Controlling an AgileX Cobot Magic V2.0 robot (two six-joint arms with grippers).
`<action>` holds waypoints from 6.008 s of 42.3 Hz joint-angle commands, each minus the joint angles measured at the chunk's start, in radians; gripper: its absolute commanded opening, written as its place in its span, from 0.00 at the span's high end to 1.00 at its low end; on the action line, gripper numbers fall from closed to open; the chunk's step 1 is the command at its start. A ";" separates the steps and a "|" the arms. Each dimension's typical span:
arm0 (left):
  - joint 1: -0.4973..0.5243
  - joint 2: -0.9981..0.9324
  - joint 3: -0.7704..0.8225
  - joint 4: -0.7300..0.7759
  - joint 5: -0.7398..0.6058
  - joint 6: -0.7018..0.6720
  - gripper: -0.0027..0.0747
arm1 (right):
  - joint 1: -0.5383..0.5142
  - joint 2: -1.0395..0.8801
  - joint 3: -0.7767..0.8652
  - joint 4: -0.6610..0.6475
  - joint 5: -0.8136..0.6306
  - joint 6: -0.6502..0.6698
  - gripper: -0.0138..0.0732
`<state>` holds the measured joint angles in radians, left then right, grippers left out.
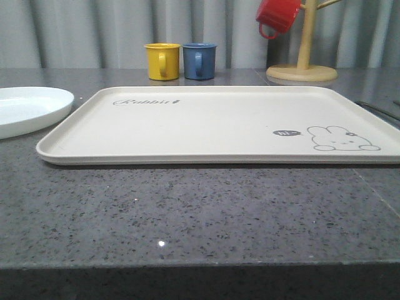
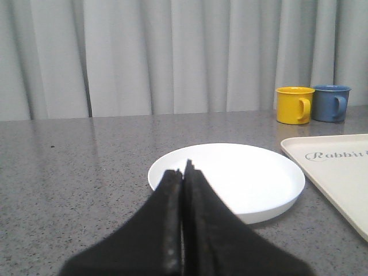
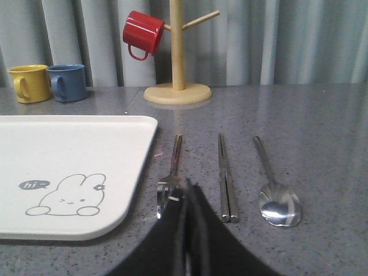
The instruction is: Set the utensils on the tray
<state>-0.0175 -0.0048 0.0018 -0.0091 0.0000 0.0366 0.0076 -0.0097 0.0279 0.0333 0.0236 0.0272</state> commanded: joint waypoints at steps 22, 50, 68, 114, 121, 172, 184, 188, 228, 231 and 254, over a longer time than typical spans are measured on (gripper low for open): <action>-0.005 -0.019 0.013 -0.010 -0.084 0.002 0.99 | -0.006 -0.016 -0.002 -0.007 -0.086 -0.004 0.92; -0.005 0.019 -0.274 -0.008 0.030 0.002 0.99 | -0.006 0.036 -0.302 0.013 0.139 -0.003 0.92; -0.005 0.417 -0.805 0.003 0.613 0.002 0.99 | -0.006 0.446 -0.742 0.012 0.574 -0.003 0.92; -0.005 0.762 -0.860 0.000 0.771 0.002 0.33 | -0.006 0.709 -0.739 0.012 0.616 -0.003 0.17; -0.005 0.918 -0.912 0.084 0.791 0.002 0.33 | -0.006 0.709 -0.739 0.012 0.616 -0.003 0.17; 0.353 1.542 -1.048 -0.680 0.658 0.499 0.47 | -0.006 0.709 -0.739 0.012 0.616 -0.003 0.17; 0.353 1.542 -1.050 -0.680 0.685 0.515 0.92 | -0.006 0.709 -0.739 0.012 0.616 -0.003 0.17; 0.353 1.536 -1.056 -0.680 0.694 0.515 0.99 | -0.006 0.709 -0.739 0.012 0.616 -0.003 0.17; -0.134 1.593 -1.241 -0.848 0.693 0.516 0.99 | -0.006 0.709 -0.739 0.012 0.616 -0.003 0.17; -0.162 1.621 -1.241 -0.844 0.687 0.516 0.99 | -0.006 0.709 -0.739 0.012 0.616 -0.003 0.17; -0.175 1.663 -1.270 -0.742 0.752 0.516 0.43 | -0.006 0.709 -0.739 0.012 0.616 -0.003 0.17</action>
<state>-0.1834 1.7068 -1.2193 -0.7467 0.7478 0.5533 0.0076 0.6962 -0.6805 0.0411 0.7058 0.0272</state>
